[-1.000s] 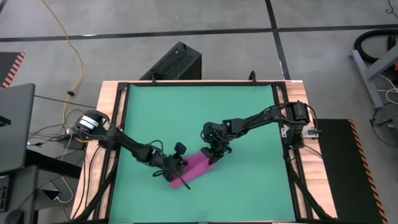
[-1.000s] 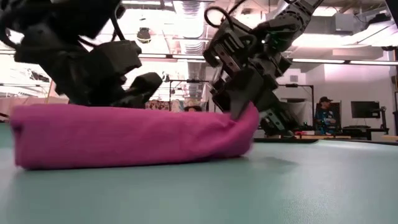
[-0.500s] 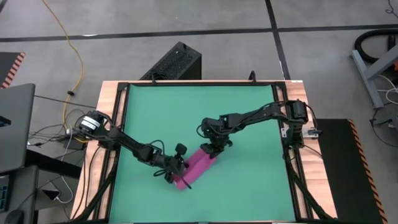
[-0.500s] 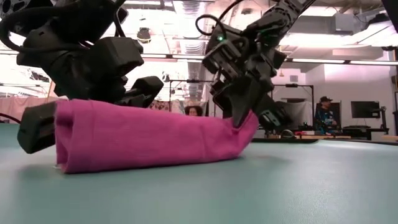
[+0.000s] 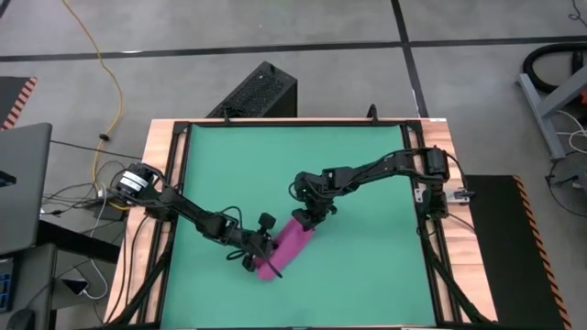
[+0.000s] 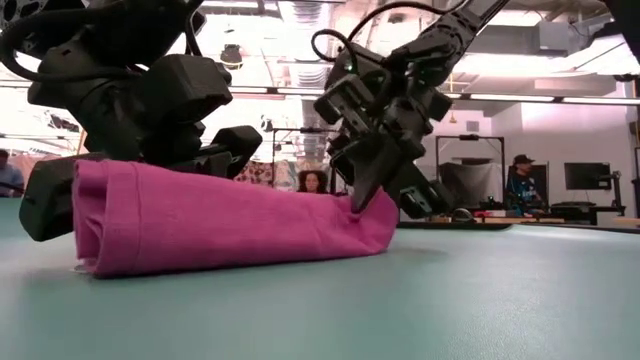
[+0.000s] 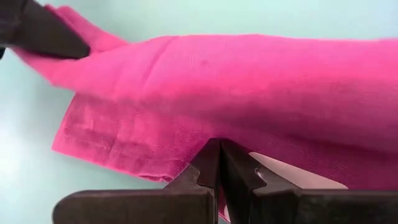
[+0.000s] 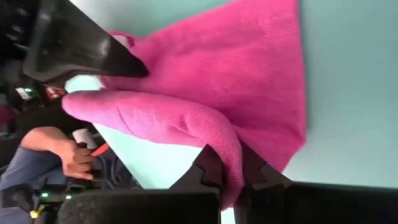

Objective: Roll towel
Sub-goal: Roll the pink towel

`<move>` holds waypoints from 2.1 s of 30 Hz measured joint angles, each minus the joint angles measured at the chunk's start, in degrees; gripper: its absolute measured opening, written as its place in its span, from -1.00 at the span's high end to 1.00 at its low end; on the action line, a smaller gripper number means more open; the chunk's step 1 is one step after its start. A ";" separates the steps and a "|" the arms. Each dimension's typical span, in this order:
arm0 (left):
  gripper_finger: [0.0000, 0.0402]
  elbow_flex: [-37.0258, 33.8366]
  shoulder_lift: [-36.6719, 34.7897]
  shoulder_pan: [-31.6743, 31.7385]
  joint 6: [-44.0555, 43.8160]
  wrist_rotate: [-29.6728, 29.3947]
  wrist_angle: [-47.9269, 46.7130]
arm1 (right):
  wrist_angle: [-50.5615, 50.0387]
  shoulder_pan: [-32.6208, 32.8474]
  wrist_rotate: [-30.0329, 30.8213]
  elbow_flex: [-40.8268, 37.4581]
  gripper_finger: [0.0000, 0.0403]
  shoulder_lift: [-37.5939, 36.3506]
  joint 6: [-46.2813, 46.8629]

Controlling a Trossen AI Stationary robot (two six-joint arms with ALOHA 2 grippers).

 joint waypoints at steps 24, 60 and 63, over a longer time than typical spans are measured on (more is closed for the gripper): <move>1.00 0.53 -12.31 -8.08 -6.23 -16.27 -12.81 | 0.08 0.09 0.17 0.07 0.90 2.67 -1.30; 1.00 0.09 -7.37 1.61 2.89 -1.79 -3.17 | 4.01 3.58 1.86 0.07 0.90 2.65 -8.08; 1.00 0.09 -7.37 2.53 2.91 -0.92 -3.15 | 4.05 3.61 1.85 0.07 0.90 2.65 -8.75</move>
